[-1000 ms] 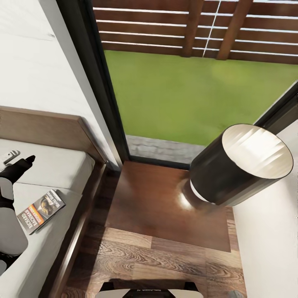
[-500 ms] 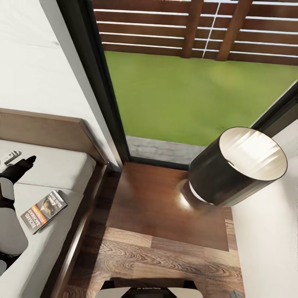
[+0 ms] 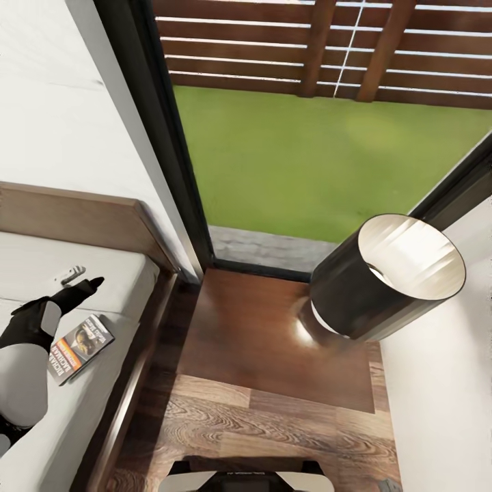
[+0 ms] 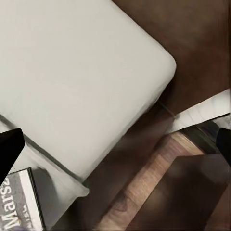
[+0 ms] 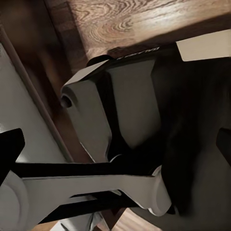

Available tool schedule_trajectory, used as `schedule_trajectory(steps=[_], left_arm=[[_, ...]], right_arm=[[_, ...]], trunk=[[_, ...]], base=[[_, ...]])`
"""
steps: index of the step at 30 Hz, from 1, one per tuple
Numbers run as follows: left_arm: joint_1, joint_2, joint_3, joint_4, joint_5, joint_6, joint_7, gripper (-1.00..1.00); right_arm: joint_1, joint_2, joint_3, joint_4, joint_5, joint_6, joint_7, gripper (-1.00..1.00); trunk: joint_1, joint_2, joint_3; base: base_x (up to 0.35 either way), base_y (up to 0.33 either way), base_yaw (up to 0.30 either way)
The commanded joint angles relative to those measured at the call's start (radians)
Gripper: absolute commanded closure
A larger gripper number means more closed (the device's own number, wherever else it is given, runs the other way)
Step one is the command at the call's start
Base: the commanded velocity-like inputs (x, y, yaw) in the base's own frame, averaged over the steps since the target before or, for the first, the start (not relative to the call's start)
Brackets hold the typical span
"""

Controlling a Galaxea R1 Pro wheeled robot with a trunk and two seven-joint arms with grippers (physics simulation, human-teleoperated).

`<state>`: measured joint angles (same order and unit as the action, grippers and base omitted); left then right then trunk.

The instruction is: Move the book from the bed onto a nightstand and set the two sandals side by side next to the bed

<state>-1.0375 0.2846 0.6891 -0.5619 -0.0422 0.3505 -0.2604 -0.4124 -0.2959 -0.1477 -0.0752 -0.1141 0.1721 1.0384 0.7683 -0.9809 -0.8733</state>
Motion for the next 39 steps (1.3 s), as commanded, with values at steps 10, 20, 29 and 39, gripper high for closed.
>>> schedule_trajectory(steps=[10, 20, 29, 39], left_arm=[[-0.001, 0.003, -0.02, 0.021, -0.001, 0.014, -0.02, -1.0], [-0.001, 0.001, -0.022, 0.083, -0.003, 0.07, -0.127, -1.0], [-0.001, 0.001, -0.022, 0.103, -0.004, 0.074, -0.131, -1.0], [-0.001, -0.001, -0.022, 0.106, -0.004, 0.074, -0.131, -1.0]], right_arm=[[0.0, 0.0, -0.001, 0.0, -0.008, 0.01, 0.003, -1.0], [0.0, -0.002, -0.001, 0.0, -0.011, 0.01, 0.001, -1.0], [0.0, -0.002, -0.001, 0.0, -0.012, 0.01, -0.002, -1.0], [0.0, -0.002, -0.001, 0.0, -0.012, 0.01, -0.001, -1.0]], trunk=[[-0.038, 0.07, 0.031], [-0.077, 0.14, 0.062], [-0.111, 0.203, 0.09], [-0.15, 0.273, 0.122]], base=[[0.0, 0.0, 0.0], [0.0, 0.0, 0.0], [0.0, 0.0, 0.0], [0.0, 0.0, 0.0]])
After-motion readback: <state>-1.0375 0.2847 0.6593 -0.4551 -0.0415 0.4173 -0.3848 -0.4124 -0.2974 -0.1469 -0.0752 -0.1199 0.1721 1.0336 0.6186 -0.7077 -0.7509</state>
